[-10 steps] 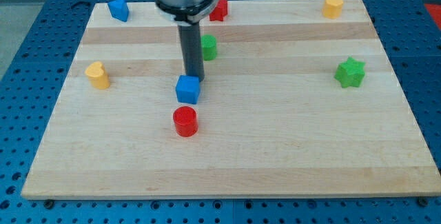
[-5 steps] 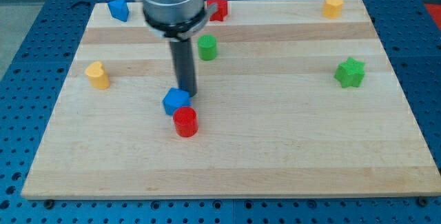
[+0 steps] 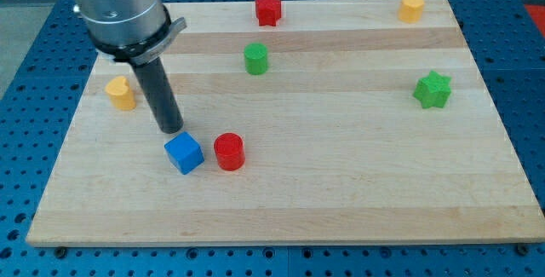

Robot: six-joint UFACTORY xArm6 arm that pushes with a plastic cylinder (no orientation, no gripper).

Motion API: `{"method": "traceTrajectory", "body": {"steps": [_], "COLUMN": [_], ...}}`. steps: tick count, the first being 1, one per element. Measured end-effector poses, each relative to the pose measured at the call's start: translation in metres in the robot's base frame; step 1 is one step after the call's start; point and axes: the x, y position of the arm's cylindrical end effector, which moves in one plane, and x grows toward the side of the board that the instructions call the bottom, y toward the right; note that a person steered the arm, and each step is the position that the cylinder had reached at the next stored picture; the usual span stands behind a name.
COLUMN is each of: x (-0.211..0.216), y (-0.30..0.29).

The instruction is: Move the blue cube towards the bottom left

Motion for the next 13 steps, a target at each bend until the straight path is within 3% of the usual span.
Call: {"method": "traceTrajectory", "body": {"steps": [2,4,8,10,13], "x": [0.019,0.072,0.112,0.112,0.078], "y": [0.033,0.007,0.024,-0.034,0.018]}}
